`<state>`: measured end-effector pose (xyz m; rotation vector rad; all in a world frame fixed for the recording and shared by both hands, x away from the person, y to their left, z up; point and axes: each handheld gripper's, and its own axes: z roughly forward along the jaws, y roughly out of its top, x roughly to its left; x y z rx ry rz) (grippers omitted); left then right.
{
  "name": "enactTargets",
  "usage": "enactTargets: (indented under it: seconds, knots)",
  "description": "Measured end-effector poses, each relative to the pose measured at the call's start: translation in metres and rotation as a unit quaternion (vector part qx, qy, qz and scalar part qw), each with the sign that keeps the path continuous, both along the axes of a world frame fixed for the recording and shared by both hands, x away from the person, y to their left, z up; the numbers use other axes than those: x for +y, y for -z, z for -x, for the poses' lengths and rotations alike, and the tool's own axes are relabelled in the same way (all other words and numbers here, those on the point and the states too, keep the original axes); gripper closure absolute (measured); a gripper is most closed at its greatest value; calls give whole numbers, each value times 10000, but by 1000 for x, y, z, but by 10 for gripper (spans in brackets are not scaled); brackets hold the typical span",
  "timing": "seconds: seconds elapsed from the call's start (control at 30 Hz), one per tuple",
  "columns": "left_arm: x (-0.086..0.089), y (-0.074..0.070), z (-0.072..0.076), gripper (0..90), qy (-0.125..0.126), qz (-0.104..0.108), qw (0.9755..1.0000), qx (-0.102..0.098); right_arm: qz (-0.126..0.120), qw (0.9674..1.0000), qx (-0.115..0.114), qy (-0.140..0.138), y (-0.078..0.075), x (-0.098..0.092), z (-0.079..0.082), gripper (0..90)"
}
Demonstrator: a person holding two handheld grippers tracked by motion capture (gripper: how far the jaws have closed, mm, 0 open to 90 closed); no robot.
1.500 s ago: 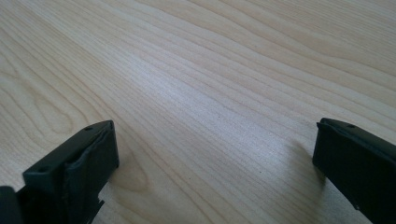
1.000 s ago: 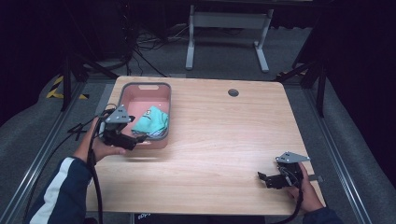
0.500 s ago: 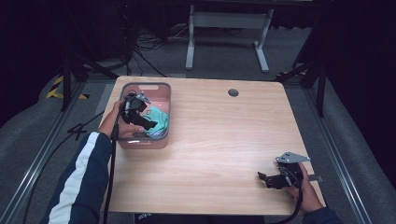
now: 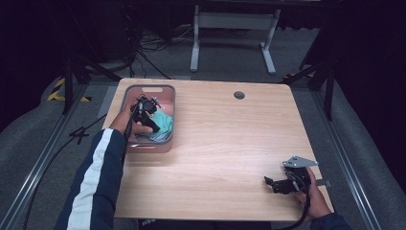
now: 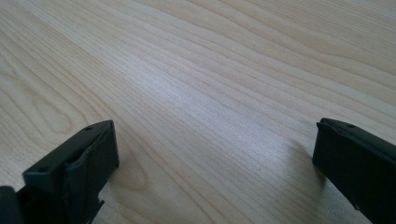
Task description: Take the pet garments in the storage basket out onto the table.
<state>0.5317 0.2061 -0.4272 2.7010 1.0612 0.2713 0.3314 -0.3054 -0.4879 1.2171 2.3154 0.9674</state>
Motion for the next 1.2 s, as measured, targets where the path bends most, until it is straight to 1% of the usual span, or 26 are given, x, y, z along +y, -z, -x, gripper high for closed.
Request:
enactTargets:
  seconds: [0.07, 0.13, 0.17, 0.2, 0.23, 0.27, 0.3, 0.37, 0.4, 0.47, 0.5, 0.53, 0.63, 0.7, 0.77, 0.8, 0.83, 0.9, 0.97, 1.0, 1.03, 1.07, 1.1, 1.13, 1.17, 1.2]
  knots:
    - [0, 2, -2, 183, -99, 25, 9999, 51, -1, 10000, 1, 1, 0, 0, 0, 5]
    - [1, 4, -4, 185, -174, 69, 9996, 207, -1, 10000, 1, 1, 0, 0, 0, 5]
    - [2, 5, -5, 185, -255, 123, 9993, 253, -3, 10000, -4, 10, 0, 0, 0, 5]
    - [3, 6, -6, 180, -311, 128, 9991, 267, -2, 10000, -3, 13, 0, 0, 0, 5]
    - [6, 8, -8, 163, -460, 186, 9982, 322, -5, 10000, 5, 22, 0, 0, 0, 5]
    - [6, 8, -8, 154, -460, 186, 9982, 322, -5, 10000, 5, 22, 0, 0, 0, 5]
    - [7, 10, -9, 154, -542, 327, 9971, 418, -8, 10000, 5, 28, 0, 0, 0, 5]
    - [7, 9, -9, 198, -485, 314, 9973, 444, -4, 10000, 5, 29, 0, 0, 0, 5]
    - [7, 10, -10, 198, -548, 442, 9957, 602, -4, 10000, 0, 23, 0, 0, 0, 5]
    - [9, 9, -10, 307, -459, 555, 9951, 682, -1, 10000, -2, 22, 0, 0, 0, 5]
    - [9, 9, -10, 307, -500, 600, 9942, 735, -1, 10000, -2, 22, 0, 0, 0, 5]
    - [9, 8, -10, 364, -460, 620, 9939, 787, -5, 10000, -1, 24, 0, 0, 0, 5]
    - [7, 7, -10, 467, -426, 640, 9935, 842, -6, 10000, 4, 28, 0, 0, 0, 5]
    - [7, 5, -9, 536, -413, 701, 9922, 940, -5, 10000, 4, 28, 0, 0, 0, 5]
    - [7, 6, -8, 611, -466, 720, 9921, 920, -4, 10000, 5, 28, 0, 0, 0, 5]
    - [6, 5, -8, 637, -504, 679, 9925, 887, -5, 10000, 5, 27, 0, 0, 0, 5]
    - [5, 6, -7, 662, -558, 695, 9923, 855, 0, 10000, 3, 27, 0, 0, 0, 5]
    - [1, 4, -4, 707, -488, 625, 9936, 799, -5, 10000, 4, 27, 0, 0, 0, 5]
    - [-2, 2, -3, 728, -445, 502, 9951, 728, -5, 10000, 5, 29, 0, 0, 0, 5]
    - [-2, 2, -3, 739, -445, 502, 9951, 728, -5, 10000, 5, 29, 0, 0, 0, 5]
    - [-2, 1, -1, 744, -429, 507, 9957, 638, -2, 10000, 2, 26, 0, 0, 0, 5]
    - [-2, 0, 0, 747, -403, 495, 9959, 647, -5, 10000, 3, 26, 0, 0, 0, 5]
    - [-2, -1, 1, 750, -407, 533, 9959, 605, -3, 10000, -1, 23, 0, 0, 0, 5]
    - [-2, -2, 1, 753, -401, 514, 9963, 563, -2, 10000, -3, 22, 0, 0, 0, 5]
    - [-1, -3, 2, 755, -429, 570, 9961, 510, -3, 10000, -1, 22, 0, 0, 0, 5]
    - [-1, -3, 2, 758, -429, 570, 9961, 510, -6, 10000, 5, 28, 0, 0, 0, 5]
